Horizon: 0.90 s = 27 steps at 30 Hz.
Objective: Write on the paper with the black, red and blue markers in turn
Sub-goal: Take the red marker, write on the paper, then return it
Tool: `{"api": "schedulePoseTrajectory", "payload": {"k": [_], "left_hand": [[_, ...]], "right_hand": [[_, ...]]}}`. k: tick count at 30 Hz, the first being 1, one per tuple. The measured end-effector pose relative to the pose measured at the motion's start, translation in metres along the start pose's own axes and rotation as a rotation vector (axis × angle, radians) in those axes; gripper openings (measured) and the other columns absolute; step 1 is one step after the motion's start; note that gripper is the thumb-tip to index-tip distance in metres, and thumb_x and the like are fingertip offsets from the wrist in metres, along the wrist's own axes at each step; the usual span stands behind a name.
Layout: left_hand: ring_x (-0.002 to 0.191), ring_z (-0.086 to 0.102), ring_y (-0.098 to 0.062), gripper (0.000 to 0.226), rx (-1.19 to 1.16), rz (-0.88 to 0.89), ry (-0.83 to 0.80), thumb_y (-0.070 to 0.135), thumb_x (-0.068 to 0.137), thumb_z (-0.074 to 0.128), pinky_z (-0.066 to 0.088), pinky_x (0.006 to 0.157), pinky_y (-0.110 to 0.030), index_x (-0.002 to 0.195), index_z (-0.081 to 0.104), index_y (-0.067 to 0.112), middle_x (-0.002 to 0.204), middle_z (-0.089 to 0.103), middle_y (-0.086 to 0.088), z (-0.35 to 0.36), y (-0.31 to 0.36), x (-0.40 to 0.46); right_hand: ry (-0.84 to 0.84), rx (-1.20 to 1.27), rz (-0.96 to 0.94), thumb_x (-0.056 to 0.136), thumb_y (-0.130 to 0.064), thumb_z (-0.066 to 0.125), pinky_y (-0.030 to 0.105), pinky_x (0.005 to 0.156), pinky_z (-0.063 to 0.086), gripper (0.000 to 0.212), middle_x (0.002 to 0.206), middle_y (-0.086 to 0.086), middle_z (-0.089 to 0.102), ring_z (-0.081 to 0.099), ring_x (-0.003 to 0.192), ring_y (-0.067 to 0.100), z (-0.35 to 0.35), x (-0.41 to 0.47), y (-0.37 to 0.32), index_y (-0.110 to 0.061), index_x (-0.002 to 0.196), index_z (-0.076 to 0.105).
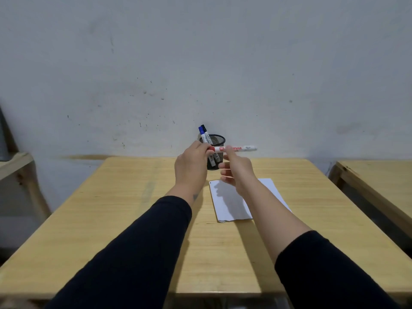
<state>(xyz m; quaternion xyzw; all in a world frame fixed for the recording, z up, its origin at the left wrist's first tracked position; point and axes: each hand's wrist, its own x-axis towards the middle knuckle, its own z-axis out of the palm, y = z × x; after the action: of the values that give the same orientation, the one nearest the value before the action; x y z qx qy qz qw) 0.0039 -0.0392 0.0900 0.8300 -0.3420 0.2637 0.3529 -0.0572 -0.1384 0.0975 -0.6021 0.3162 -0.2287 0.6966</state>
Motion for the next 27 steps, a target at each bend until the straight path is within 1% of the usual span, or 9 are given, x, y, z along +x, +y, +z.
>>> {"api": "schedulePoseTrajectory", "payload": {"k": [3, 6, 10, 13, 15, 17, 19, 22, 27], "left_hand": [[0.082, 0.058, -0.017, 0.022, 0.035, 0.027, -0.097, 0.024, 0.098, 0.045, 0.034, 0.058, -0.029, 0.101, 0.066, 0.017, 0.096, 0.062, 0.001, 0.007, 0.001, -0.011], [0.082, 0.056, -0.019, 0.024, 0.008, -0.046, -0.167, 0.021, 0.099, 0.041, 0.038, 0.060, -0.032, 0.099, 0.065, 0.014, 0.096, 0.061, -0.002, 0.011, -0.002, -0.017], [0.081, 0.051, -0.018, 0.025, -0.129, -0.223, -0.287, 0.023, 0.100, 0.040, 0.037, 0.063, -0.028, 0.099, 0.063, 0.011, 0.097, 0.060, -0.006, 0.009, -0.013, -0.018], [0.090, 0.057, -0.017, 0.021, -0.145, -0.289, -0.356, 0.011, 0.095, 0.052, 0.043, 0.070, -0.021, 0.112, 0.063, 0.010, 0.106, 0.062, -0.005, 0.007, -0.030, -0.019], [0.077, 0.056, -0.008, 0.021, -0.155, -0.357, -0.399, 0.009, 0.095, 0.050, 0.041, 0.059, -0.013, 0.116, 0.055, 0.012, 0.099, 0.062, 0.001, 0.006, -0.038, -0.020], [0.073, 0.055, -0.008, 0.017, -0.069, -0.375, -0.445, 0.011, 0.095, 0.050, 0.040, 0.058, -0.019, 0.112, 0.050, 0.014, 0.095, 0.061, 0.002, 0.010, -0.041, -0.021], [0.084, 0.056, -0.017, 0.012, 0.052, -0.332, -0.492, 0.017, 0.093, 0.055, 0.045, 0.069, -0.028, 0.104, 0.057, 0.013, 0.101, 0.060, -0.001, 0.018, -0.044, -0.021], [0.092, 0.055, -0.021, 0.014, 0.061, -0.329, -0.532, 0.023, 0.090, 0.060, 0.047, 0.077, -0.031, 0.100, 0.064, 0.014, 0.108, 0.056, -0.005, 0.033, -0.048, -0.022], [0.101, 0.054, -0.020, 0.026, 0.104, -0.276, -0.496, 0.037, 0.091, 0.054, 0.050, 0.082, -0.036, 0.113, 0.059, 0.024, 0.114, 0.057, -0.001, 0.049, -0.055, -0.032]], "right_hand": [[-0.041, 0.125, 0.097, 0.097, -0.035, 0.046, 0.021, 0.045, 0.033, 0.032, 0.055, -0.002, 0.050, 0.037, 0.046, 0.012, 0.004, 0.006, 0.000, -0.016, 0.074, 0.055], [-0.022, 0.003, 0.038, 0.098, -0.029, 0.038, 0.024, 0.051, 0.026, 0.034, 0.055, -0.001, 0.041, 0.031, 0.048, 0.013, 0.009, 0.011, 0.006, -0.016, 0.068, 0.046], [0.015, 0.044, 0.017, 0.099, -0.028, 0.035, 0.024, 0.050, 0.020, 0.032, 0.058, -0.002, 0.037, 0.028, 0.048, 0.012, 0.006, 0.021, 0.009, -0.018, 0.070, 0.045], [0.034, 0.040, 0.009, 0.098, -0.027, 0.035, 0.024, 0.050, 0.021, 0.029, 0.059, -0.002, 0.037, 0.028, 0.049, 0.011, -0.002, 0.028, 0.011, -0.017, 0.073, 0.046], [0.024, -0.002, 0.000, 0.099, -0.028, 0.036, 0.024, 0.051, 0.024, 0.027, 0.060, -0.001, 0.039, 0.030, 0.049, 0.012, -0.003, 0.032, 0.014, -0.016, 0.078, 0.049], [0.011, -0.026, -0.003, 0.099, -0.029, 0.037, 0.023, 0.050, 0.026, 0.025, 0.061, -0.001, 0.040, 0.031, 0.049, 0.011, -0.002, 0.035, 0.021, -0.014, 0.084, 0.050], [0.001, -0.042, -0.021, 0.098, -0.029, 0.041, 0.022, 0.050, 0.029, 0.023, 0.062, -0.001, 0.045, 0.036, 0.049, 0.011, -0.001, 0.038, 0.028, -0.014, 0.086, 0.051], [-0.021, -0.095, -0.066, 0.095, -0.030, 0.050, 0.021, 0.047, 0.034, 0.017, 0.063, -0.001, 0.054, 0.045, 0.049, 0.010, 0.001, 0.040, 0.038, -0.013, 0.095, 0.055], [0.005, -0.105, -0.149, 0.087, -0.021, 0.063, 0.017, 0.039, 0.038, 0.010, 0.063, 0.002, 0.063, 0.051, 0.048, 0.010, 0.004, 0.045, 0.047, -0.014, 0.090, 0.058]]}}
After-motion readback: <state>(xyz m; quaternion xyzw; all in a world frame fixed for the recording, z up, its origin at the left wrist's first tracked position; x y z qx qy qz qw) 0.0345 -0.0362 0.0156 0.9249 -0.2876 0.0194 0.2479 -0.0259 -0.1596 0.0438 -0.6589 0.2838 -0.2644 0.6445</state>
